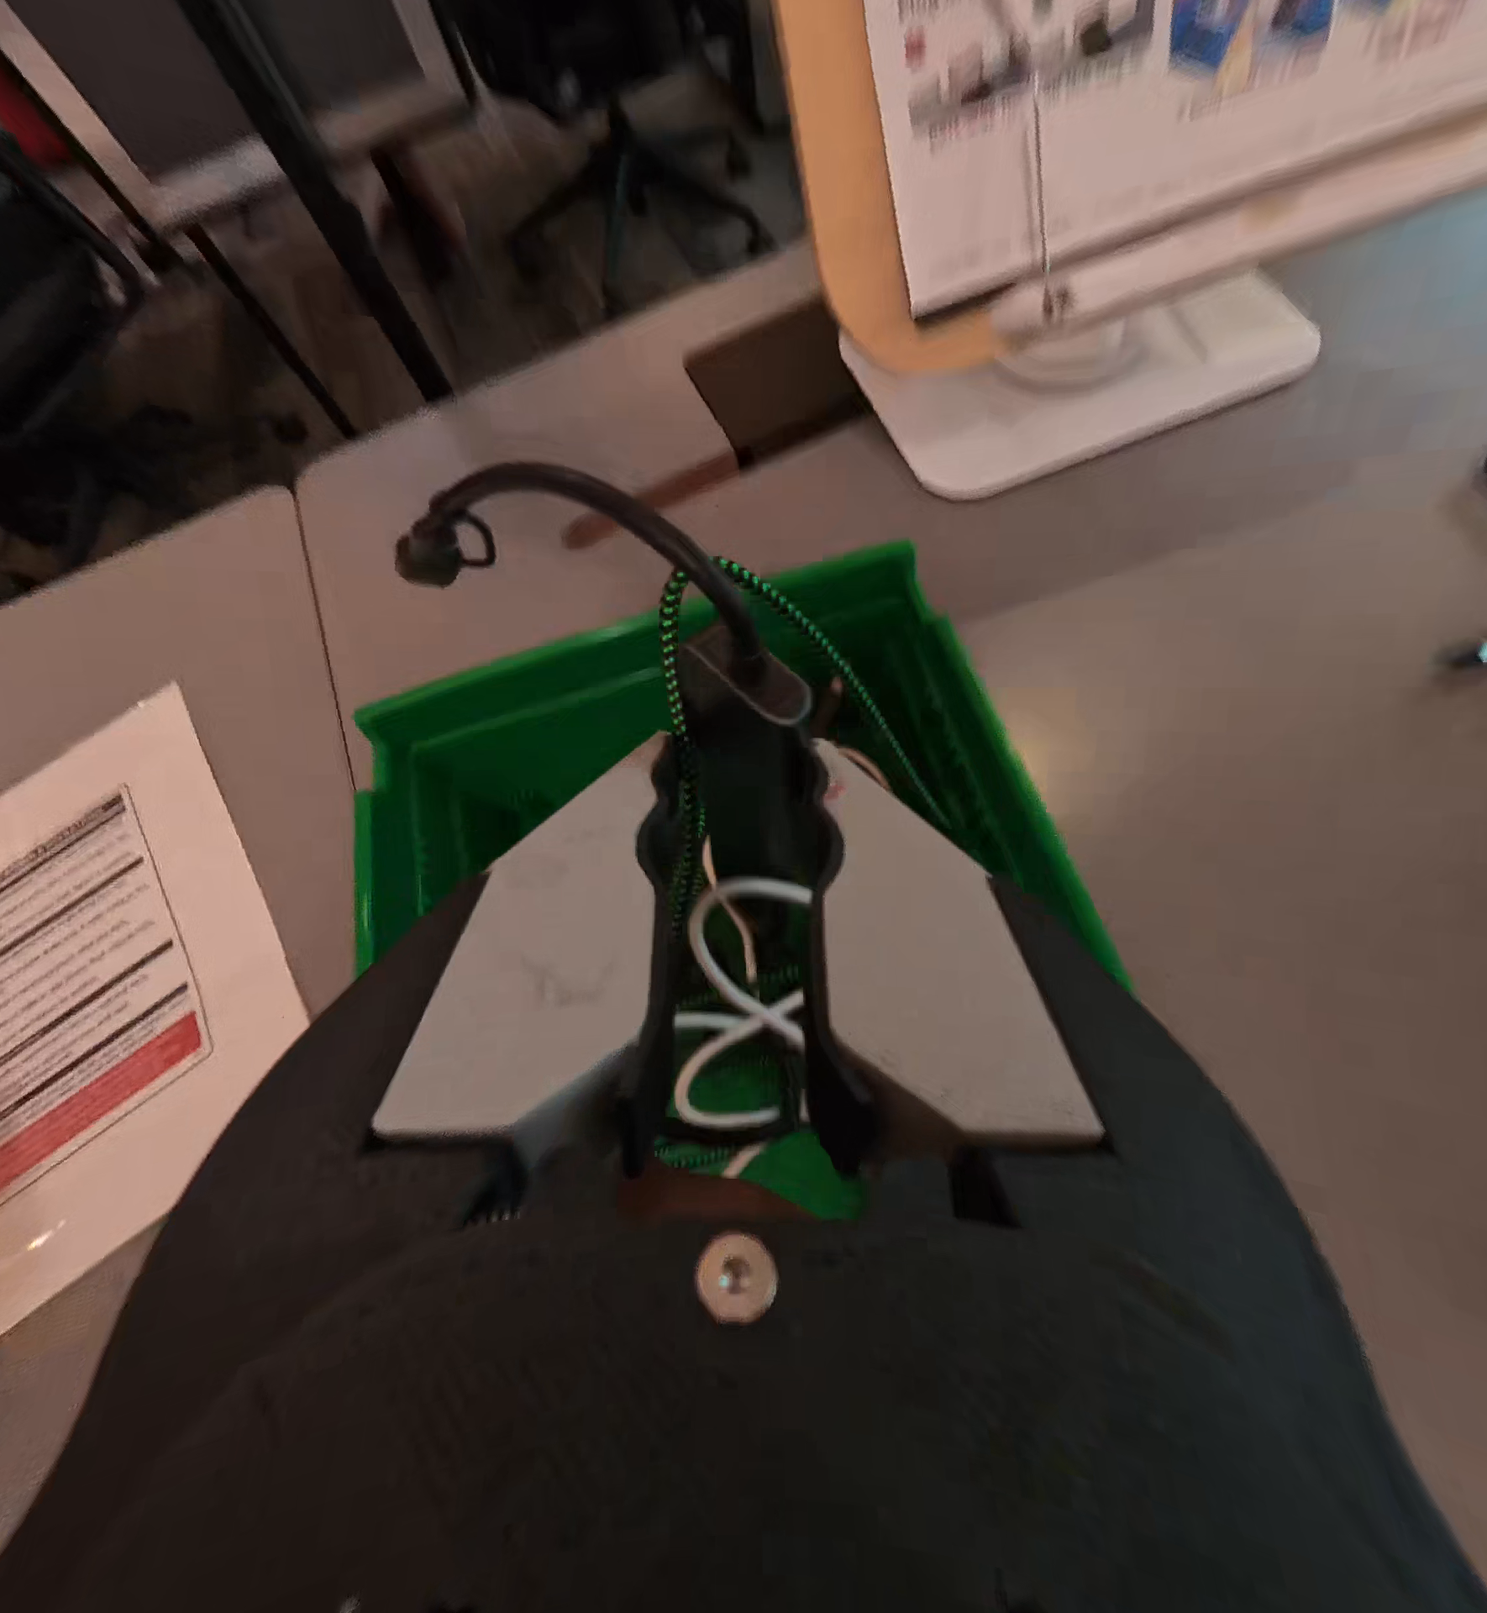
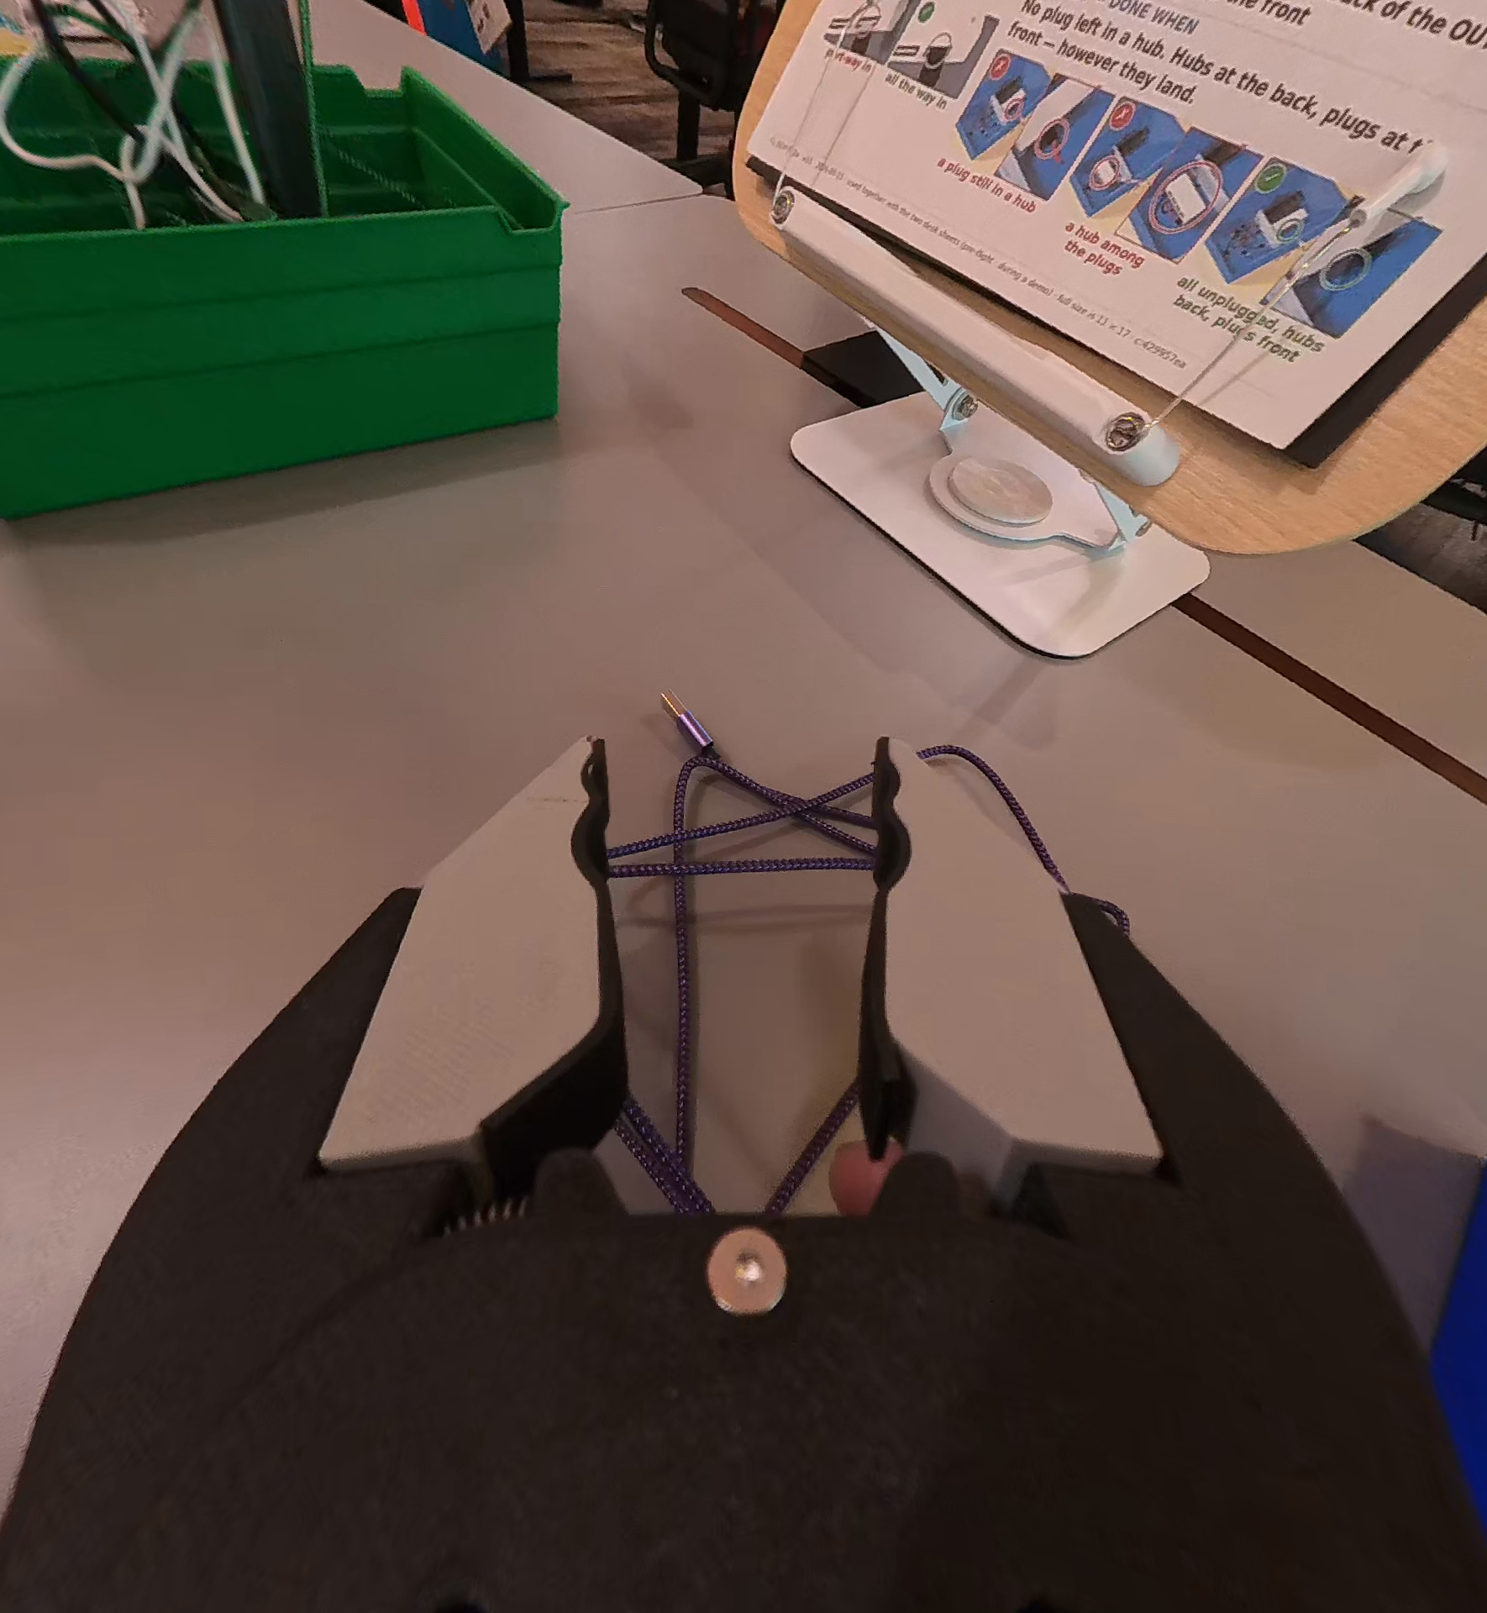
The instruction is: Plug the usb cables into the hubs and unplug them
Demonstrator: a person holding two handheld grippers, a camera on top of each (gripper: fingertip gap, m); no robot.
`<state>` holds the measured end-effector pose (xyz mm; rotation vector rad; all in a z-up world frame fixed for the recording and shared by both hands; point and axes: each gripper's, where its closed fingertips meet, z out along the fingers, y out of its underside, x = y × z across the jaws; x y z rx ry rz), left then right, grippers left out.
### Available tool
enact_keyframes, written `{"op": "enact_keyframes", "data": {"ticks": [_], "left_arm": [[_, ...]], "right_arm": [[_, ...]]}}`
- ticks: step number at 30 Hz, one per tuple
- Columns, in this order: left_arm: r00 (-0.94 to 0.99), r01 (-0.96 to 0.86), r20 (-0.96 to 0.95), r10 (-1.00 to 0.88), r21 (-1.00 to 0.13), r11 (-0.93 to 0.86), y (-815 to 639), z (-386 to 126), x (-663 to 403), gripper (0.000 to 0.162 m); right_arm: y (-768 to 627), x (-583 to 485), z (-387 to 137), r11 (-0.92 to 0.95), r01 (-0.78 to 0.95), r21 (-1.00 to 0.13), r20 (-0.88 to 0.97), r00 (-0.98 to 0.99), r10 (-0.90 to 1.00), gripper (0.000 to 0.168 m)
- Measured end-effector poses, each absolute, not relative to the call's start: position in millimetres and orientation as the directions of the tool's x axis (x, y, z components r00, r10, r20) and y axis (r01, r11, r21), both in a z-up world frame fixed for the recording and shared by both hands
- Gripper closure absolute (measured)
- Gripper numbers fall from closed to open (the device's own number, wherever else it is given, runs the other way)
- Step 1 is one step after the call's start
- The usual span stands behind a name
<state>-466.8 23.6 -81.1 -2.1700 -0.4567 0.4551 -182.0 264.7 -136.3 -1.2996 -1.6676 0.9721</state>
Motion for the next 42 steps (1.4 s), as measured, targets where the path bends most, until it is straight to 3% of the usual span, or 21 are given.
{"op": "enact_keyframes", "data": {"ticks": [3, 12, 15, 19, 24, 27, 33, 42], "left_arm": [[0.878, 0.102, -0.250, 0.408, -0.734, -0.672, 18, -93, -459, 0.151], [0.857, -0.069, -0.412, 0.308, -0.686, -0.724, 24, -73, -442, 0.151], [0.901, 0.081, -0.239, 0.361, -0.726, -0.683, 23, -74, -445, 0.152], [0.983, 0.093, -0.037, 0.179, -0.742, -0.664, 35, -60, -405, 0.151], [0.982, 0.180, 0.149, 0.112, -0.588, -0.789, 23, -64, -407, 0.149], [0.959, 0.269, 0.223, 0.176, -0.512, -0.816, 24, -65, -420, 0.150], [0.911, 0.399, 0.361, 0.198, -0.655, -0.641, 48, -46, -433, 0.162], [0.919, 0.393, 0.307, 0.246, -0.742, -0.543, 40, -69, -446, 0.162]], "right_arm": [[262, -182, -137, 0.181, 0.368, -0.912, 0.127, -0.167, 0.978, 0.110], [265, -181, -139, 0.176, 0.372, -0.911, 0.122, -0.165, 0.979, 0.111], [263, -181, -138, 0.168, 0.370, -0.914, 0.111, -0.170, 0.979, 0.111], [262, -182, -140, 0.186, 0.377, -0.907, 0.128, -0.174, 0.976, 0.111], [260, -182, -141, 0.184, 0.378, -0.907, 0.123, -0.182, 0.976, 0.112], [258, -183, -143, 0.192, 0.387, -0.902, 0.126, -0.188, 0.974, 0.111], [260, -181, -144, 0.196, 0.389, -0.900, 0.129, -0.190, 0.973, 0.112], [259, -180, -145, 0.208, 0.392, -0.896, 0.139, -0.196, 0.971, 0.112]]}}
